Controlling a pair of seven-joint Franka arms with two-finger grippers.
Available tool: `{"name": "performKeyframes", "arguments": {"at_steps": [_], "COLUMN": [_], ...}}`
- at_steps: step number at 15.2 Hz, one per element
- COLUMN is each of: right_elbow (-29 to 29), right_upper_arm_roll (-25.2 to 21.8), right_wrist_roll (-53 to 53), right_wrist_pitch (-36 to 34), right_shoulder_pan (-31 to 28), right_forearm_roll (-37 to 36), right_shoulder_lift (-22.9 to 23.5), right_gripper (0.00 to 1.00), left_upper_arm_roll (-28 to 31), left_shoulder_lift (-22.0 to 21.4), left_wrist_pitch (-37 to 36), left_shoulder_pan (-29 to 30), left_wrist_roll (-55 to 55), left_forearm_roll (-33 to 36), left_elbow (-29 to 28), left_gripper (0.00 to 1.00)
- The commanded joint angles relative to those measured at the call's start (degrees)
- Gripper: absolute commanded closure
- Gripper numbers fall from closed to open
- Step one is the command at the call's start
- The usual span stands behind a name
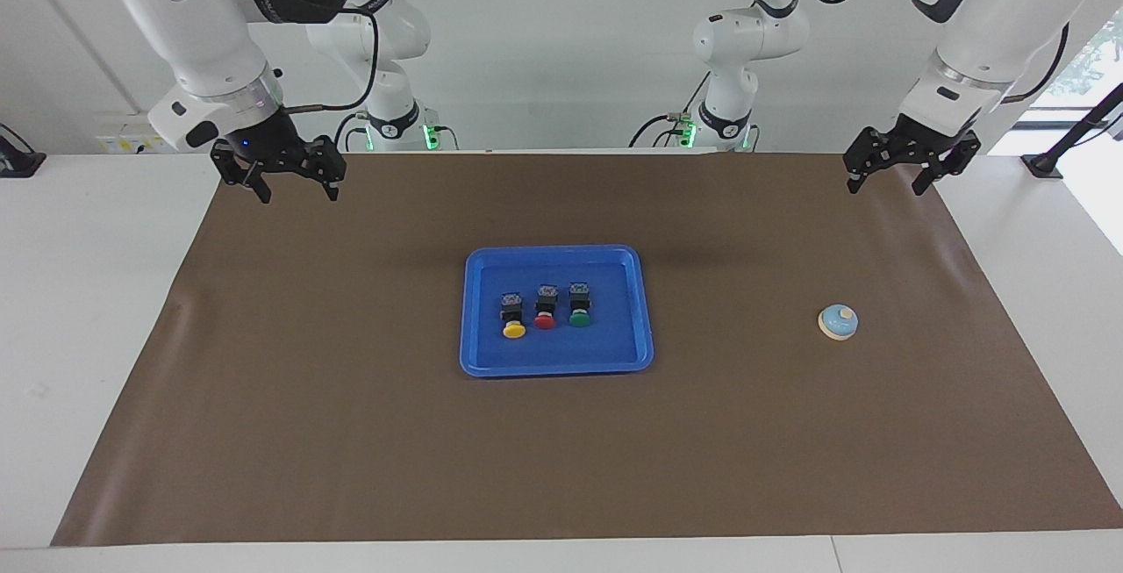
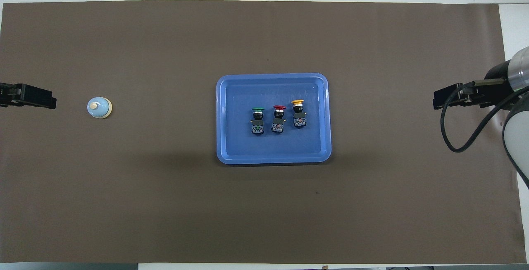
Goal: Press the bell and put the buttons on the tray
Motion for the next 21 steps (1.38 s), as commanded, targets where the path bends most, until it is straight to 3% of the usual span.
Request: {"name": "performKeyframes", "arguments": {"at_steps": [1, 2, 3, 5, 9, 13, 16, 21], "right_elbow": [-1.64, -1.64, -1.64, -1.64, -1.64, -1.73, -1.64, -1.64], "right_upper_arm_roll": [0.47, 0.47, 0.47, 0.47, 0.47, 0.47, 0.47, 0.47], "right_wrist_roll": [0.87, 0.79, 0.79, 0.79, 0.79, 0.79, 0.79, 0.79], "right_wrist_pitch": [0.53, 0.53, 0.53, 0.53, 0.53, 0.53, 0.53, 0.53], "right_shoulder_pan": [-0.69, -0.69, -0.69, -0.69, -0.69, -0.69, -0.69, -0.69], "right_forearm_roll": [-0.1, -0.1, -0.1, -0.1, -0.1, -0.1, -0.1, -0.1], "right_shoulder_lift": [-1.47, -1.47, -1.47, -1.47, -1.47, -1.47, -1.47, -1.47], "right_gripper": [0.0, 0.0, 0.0, 0.0, 0.0, 0.0, 0.0, 0.0], "left_upper_arm_roll": [0.53, 0.7, 0.88, 0.97, 1.05, 0.97, 0.97, 1.05], "left_shoulder_lift": [-0.82, 0.14, 1.63, 4.0, 16.56, 23.69, 25.37, 24.06], "left_wrist_pitch": [6.71, 7.07, 7.59, 9.35, 7.95, 13.46, 15.42, 15.68], "left_shoulder_pan": [0.35, 0.61, 0.88, 3.41, 5.45, 5.8, 6.07, 5.8], "left_wrist_roll": [1.56, 1.48, 1.47, 1.39, 1.47, 2.35, 3.05, 4.11], "left_forearm_roll": [0.04, 0.04, 0.04, -0.31, 0.39, 2.93, 3.03, 2.85], "left_elbow": [-3.35, -3.18, -3.0, -2.04, 6.04, 7.63, 6.93, 2.11], "left_gripper": [0.43, 0.86, 1.0, 1.0, 1.0, 1.0, 1.0, 1.0]}}
